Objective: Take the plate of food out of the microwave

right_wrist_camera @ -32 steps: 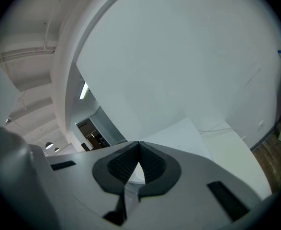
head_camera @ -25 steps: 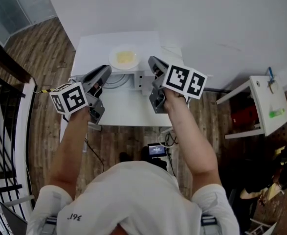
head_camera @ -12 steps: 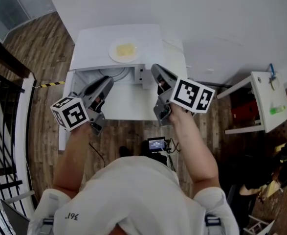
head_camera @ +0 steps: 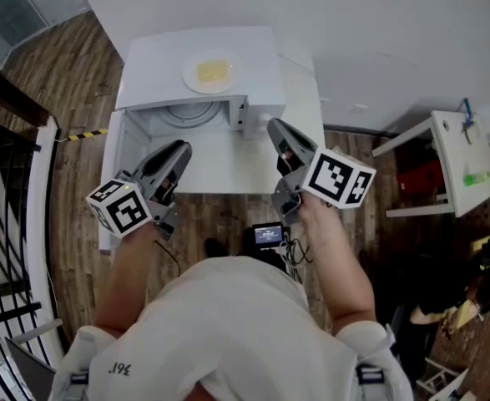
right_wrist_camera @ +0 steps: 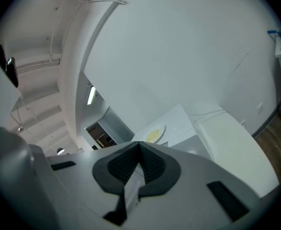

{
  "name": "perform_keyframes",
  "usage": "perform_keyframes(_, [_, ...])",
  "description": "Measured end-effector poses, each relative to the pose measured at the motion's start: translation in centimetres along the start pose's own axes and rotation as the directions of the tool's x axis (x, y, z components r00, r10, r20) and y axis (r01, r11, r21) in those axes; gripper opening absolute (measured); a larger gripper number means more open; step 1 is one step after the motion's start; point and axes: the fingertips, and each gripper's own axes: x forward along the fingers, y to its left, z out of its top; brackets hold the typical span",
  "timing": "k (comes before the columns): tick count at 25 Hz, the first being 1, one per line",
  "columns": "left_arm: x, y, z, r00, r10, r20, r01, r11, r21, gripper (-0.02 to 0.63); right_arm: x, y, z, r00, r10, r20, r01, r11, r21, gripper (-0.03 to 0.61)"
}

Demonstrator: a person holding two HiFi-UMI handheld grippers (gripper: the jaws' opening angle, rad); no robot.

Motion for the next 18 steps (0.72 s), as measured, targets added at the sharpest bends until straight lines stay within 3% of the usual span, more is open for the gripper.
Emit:
perform_keyframes(10, [-1.8,0.4,-2.1,1.000,0.029,0.001,-0.028,1.000,-0.011,0.084,-2.7,-2.5,-2.4,0.998,-0.056,-0.016,0.056,0.998,0.009,0.002])
perform_keyframes(18, [-2.8,1.0,-5.7,0.999,0.043,-0.030,-0.045,0.997,-0.069,0.084,-3.3,-2.3,-4.5,0.999,-0.035,-0.034,0.035,0.999,0.020,0.002])
